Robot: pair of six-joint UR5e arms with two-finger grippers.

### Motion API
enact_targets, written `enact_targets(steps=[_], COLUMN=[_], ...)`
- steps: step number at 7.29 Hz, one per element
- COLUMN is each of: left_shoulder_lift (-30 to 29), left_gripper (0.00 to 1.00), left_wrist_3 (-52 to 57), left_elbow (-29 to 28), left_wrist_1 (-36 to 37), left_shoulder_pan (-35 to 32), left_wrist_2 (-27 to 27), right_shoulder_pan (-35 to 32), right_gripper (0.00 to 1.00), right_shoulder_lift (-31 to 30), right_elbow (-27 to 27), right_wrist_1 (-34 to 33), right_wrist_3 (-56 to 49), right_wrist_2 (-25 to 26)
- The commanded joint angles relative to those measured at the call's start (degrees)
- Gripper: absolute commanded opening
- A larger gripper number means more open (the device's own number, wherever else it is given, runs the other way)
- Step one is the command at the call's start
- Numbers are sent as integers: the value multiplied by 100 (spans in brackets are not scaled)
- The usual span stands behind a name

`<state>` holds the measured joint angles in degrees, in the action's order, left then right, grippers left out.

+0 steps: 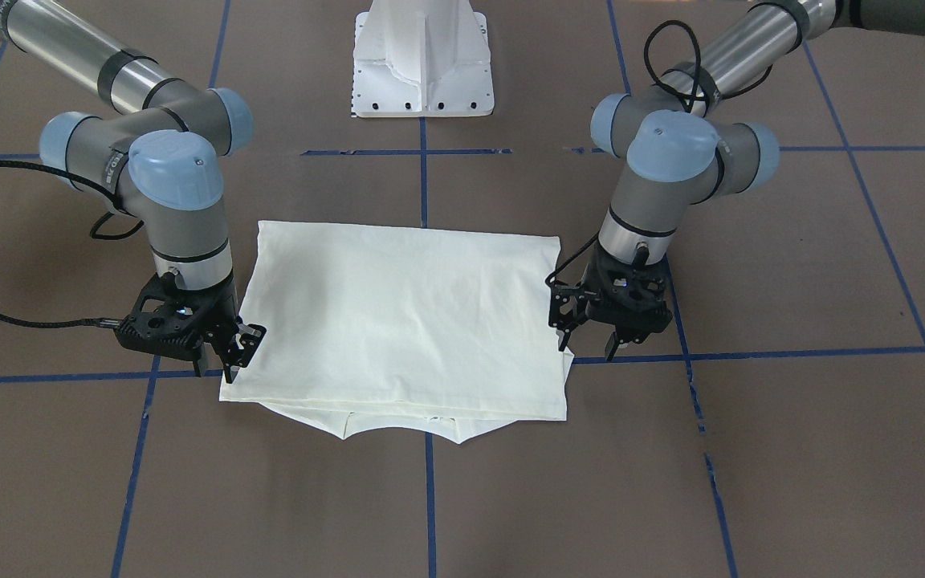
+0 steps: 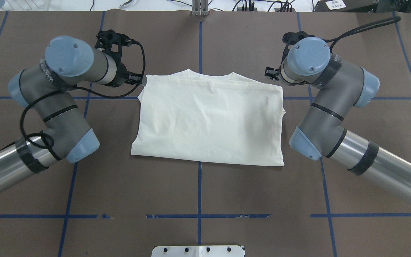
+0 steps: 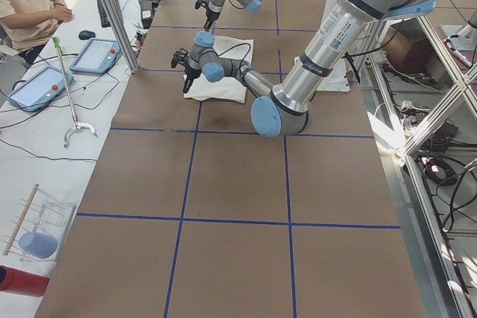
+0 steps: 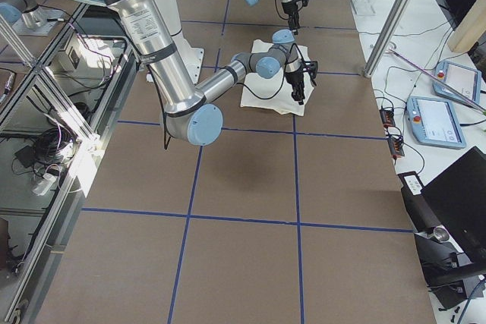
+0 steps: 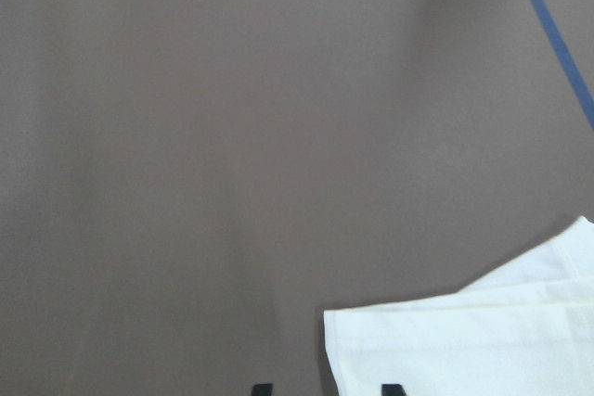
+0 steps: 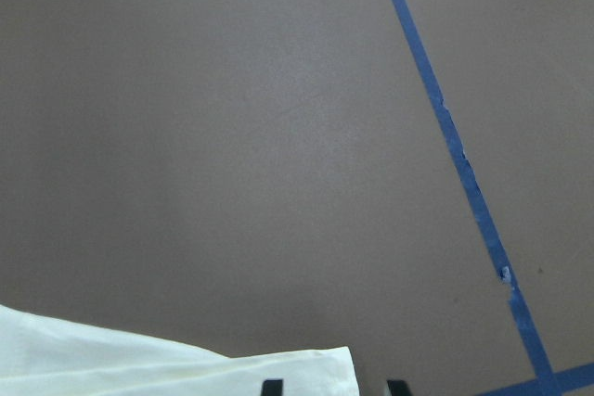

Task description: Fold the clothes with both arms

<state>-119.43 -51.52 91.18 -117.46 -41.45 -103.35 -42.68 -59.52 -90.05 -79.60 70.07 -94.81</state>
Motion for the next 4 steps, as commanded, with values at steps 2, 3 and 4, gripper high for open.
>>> enact_targets(steps=[2, 3, 4], left_shoulder_lift=[1000, 1010, 1001], left_gripper=[100, 78, 63], left_wrist_3=[-1084, -1323, -1517], left_elbow=[814, 788, 796], left_wrist_1=[-750, -778, -778], left_shoulder_pan=[1249, 1410, 1481], left_wrist_2=[637, 710, 711], right_shoulder_pan=[-13, -21, -30], right_gripper=[100, 100, 100], right_shoulder_lift=[-42, -42, -42], right_elbow=[-74, -74, -74], right_wrist_1=[14, 14, 14], right_wrist_3=[-99, -99, -108], right_wrist_2=[-46, -46, -46])
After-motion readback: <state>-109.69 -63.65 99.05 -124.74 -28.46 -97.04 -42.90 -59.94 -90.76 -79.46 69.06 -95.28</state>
